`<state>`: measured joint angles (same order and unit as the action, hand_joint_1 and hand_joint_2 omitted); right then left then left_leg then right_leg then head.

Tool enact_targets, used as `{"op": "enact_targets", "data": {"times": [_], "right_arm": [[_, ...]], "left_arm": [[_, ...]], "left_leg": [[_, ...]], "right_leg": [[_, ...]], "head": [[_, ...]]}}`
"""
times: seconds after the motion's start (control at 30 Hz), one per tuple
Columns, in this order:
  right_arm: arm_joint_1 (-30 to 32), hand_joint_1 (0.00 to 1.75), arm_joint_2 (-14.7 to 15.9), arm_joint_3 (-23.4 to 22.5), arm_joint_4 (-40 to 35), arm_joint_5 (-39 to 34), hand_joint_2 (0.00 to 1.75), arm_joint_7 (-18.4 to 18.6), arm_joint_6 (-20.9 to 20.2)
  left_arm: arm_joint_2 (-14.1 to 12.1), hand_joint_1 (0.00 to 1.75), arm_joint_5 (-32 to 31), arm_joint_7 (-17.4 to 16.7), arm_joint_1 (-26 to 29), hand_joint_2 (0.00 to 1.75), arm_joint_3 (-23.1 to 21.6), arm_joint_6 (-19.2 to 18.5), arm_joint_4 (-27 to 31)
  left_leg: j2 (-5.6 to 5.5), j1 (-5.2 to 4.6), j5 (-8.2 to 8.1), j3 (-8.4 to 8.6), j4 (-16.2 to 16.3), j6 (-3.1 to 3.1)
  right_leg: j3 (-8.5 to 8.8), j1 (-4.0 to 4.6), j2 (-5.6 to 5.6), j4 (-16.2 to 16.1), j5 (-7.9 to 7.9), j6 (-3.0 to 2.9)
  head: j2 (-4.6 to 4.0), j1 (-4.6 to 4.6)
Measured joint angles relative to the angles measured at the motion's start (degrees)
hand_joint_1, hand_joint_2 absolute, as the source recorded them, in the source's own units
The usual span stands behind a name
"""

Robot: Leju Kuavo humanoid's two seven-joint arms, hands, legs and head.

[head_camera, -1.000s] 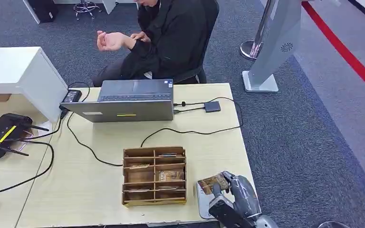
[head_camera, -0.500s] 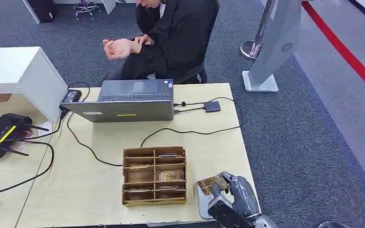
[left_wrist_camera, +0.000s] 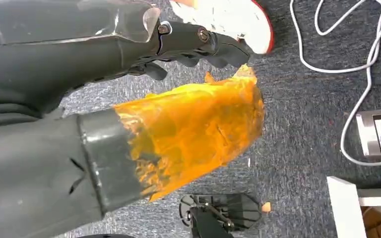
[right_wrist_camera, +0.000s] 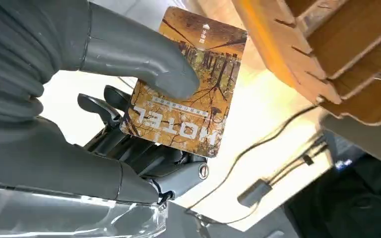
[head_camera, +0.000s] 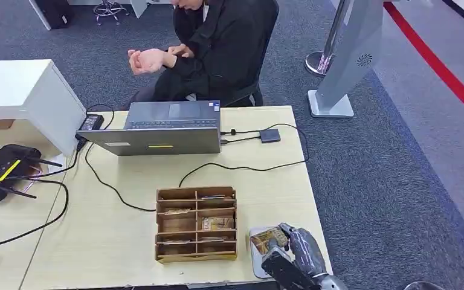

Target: Pass the card to the sensor for recognition and then transmit it.

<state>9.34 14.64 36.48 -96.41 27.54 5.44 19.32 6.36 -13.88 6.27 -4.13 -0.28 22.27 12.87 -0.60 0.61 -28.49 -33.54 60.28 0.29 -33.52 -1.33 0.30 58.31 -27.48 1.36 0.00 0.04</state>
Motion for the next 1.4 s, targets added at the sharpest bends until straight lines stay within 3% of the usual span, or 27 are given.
{"op": "enact_targets", "data": {"times": [0.67,1.4], "right_arm": [[-1.1,1.75,0.0,1.3,5.5,-2.2,1.75,0.8,1.2],[-1.7,1.75,0.0,1.9,6.8,1.3,1.75,3.8,2.6]], "left_arm": [[0.4,0.00,-0.2,0.0,0.0,0.00,0.4,0.2,0.0],[0.4,0.00,-0.4,-0.2,0.0,0.00,0.4,0.2,0.0]], "left_leg": [[0.00,0.00,0.00,0.00,0.0,0.00],[0.00,0.00,0.00,0.01,0.0,0.00]], "right_leg": [[0.00,0.00,0.00,0.0,0.00,0.00],[0.00,0.00,0.00,0.0,0.00,0.00]], "head": [[0.00,0.00],[0.00,0.00]]}}
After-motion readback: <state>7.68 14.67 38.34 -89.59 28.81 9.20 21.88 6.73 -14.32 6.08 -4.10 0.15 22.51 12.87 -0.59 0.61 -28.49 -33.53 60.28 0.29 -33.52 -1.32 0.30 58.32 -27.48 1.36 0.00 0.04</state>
